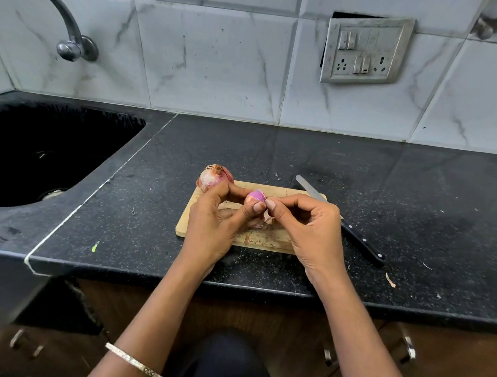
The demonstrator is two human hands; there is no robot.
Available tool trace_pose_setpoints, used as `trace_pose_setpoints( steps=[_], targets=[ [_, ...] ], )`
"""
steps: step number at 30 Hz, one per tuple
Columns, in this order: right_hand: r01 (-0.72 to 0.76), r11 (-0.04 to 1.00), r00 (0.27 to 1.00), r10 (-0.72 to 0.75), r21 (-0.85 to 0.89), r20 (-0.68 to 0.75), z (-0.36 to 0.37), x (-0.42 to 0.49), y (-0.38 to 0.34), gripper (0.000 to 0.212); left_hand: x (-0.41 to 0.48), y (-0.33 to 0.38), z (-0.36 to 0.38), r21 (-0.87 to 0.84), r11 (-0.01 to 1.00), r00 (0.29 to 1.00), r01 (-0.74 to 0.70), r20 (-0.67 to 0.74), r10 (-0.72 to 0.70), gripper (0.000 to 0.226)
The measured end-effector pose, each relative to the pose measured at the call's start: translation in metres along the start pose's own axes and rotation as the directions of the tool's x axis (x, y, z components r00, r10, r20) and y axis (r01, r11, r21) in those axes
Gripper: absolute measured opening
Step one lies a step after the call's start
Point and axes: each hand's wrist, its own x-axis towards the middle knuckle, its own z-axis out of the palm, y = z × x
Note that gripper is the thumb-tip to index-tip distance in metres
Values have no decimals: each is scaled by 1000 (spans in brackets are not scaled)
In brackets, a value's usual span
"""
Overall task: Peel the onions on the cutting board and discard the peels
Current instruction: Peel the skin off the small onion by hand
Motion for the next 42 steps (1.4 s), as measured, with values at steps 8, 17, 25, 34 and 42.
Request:
trace_pose_setpoints(
  steps=[8, 17, 25, 34, 42],
  targets=[
    [86, 979, 995, -96, -187, -40, 5, -1, 2, 4, -2, 3, 1, 47, 998, 999, -42, 9, 41, 25],
    [199, 853, 970, -243, -483, -29, 11, -2, 3, 4, -1, 0, 1, -83, 996, 998, 36, 58, -31, 21],
    [132, 880, 970, -210, -457, -124, 10, 0, -2, 7, 0, 0, -1, -198, 977, 983, 76, 179, -40, 25],
    [-2, 872, 977, -102, -489, -185, 8, 5, 4, 4, -1, 4, -6, -352, 927, 969, 127, 245, -40, 28],
    [-105, 846, 975, -16, -523, -222, 9, 4, 2, 5, -2, 7, -6, -377, 915, 978, 144, 195, -74, 27]
  ],
)
